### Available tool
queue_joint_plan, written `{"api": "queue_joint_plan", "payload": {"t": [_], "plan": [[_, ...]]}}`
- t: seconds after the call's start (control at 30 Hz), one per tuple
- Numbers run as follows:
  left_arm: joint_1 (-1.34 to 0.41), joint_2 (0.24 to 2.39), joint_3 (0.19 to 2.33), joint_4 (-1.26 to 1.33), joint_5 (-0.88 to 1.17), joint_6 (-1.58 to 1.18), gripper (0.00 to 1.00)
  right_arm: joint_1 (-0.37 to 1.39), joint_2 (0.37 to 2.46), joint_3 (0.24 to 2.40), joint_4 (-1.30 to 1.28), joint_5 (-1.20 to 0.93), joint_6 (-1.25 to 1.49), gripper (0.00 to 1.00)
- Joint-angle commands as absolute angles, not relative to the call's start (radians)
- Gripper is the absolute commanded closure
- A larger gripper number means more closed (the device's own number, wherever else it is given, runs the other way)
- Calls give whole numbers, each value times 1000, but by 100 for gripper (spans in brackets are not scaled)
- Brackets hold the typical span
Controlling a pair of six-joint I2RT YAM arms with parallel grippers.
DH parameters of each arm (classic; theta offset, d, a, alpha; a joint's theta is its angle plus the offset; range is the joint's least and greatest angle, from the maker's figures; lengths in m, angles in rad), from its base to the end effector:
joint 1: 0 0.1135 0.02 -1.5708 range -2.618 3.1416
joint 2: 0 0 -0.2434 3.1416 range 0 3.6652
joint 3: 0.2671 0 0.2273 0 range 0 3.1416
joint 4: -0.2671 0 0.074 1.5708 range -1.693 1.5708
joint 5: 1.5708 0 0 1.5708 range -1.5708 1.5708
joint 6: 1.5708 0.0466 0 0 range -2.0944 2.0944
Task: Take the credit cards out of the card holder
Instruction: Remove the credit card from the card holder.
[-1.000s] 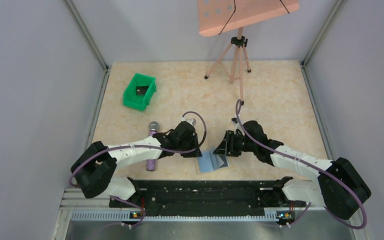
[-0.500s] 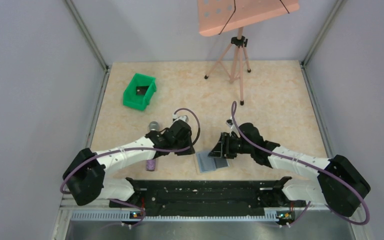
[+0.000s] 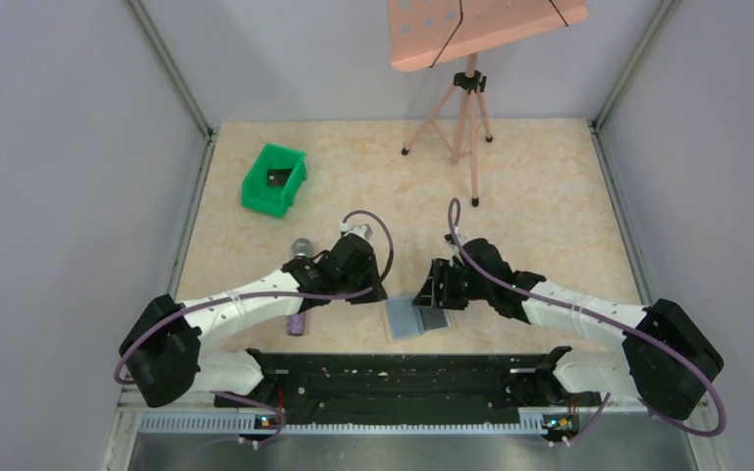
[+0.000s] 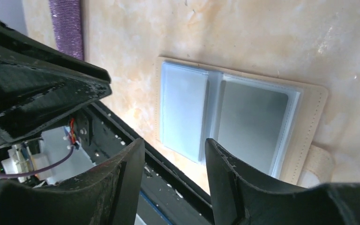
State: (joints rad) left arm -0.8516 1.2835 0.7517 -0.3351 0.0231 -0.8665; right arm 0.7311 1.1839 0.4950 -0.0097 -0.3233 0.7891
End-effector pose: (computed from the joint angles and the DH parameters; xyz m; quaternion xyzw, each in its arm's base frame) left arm 0.1629 -0.1876 0.1955 -0.0030 0.9386 -0.2681 0.2169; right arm 0.1584 0.1619 0.1698 -0.0420 0.8962 0.3930 0.2016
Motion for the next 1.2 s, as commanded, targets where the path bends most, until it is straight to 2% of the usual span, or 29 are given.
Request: {"api": "queue_joint_plan", "payload": {"t": [0.0,0.2,0.43,0.6,0.67,0.7,0.8,0.97,1.17], "plan": [[-846,1216,748,-388,-119,-872,77,807,1231,585,-107,-191,778,47],[-845,1074,752,-494,-315,-859,75,918,1309,671,-171,-37,806,41],[-846,856,694,-484,-349,-839,68,1038,1410,783,-270,156,826,31],[-846,747,610,-418,-343,-826,52,1085,1489,864,-346,247,834,31],[-845,721,604,-438,-358,-838,35,1099,1522,887,-370,272,840,31],[-845,708,600,-446,-362,-839,28,1106,1532,894,-376,278,841,31],[-845,677,592,-454,-371,-828,23,1123,1568,912,-387,293,845,33],[-846,647,583,-464,-386,-827,23,1138,1631,934,-396,305,835,37],[-845,639,558,-443,-362,-827,26,1145,1657,930,-402,315,845,55]]}}
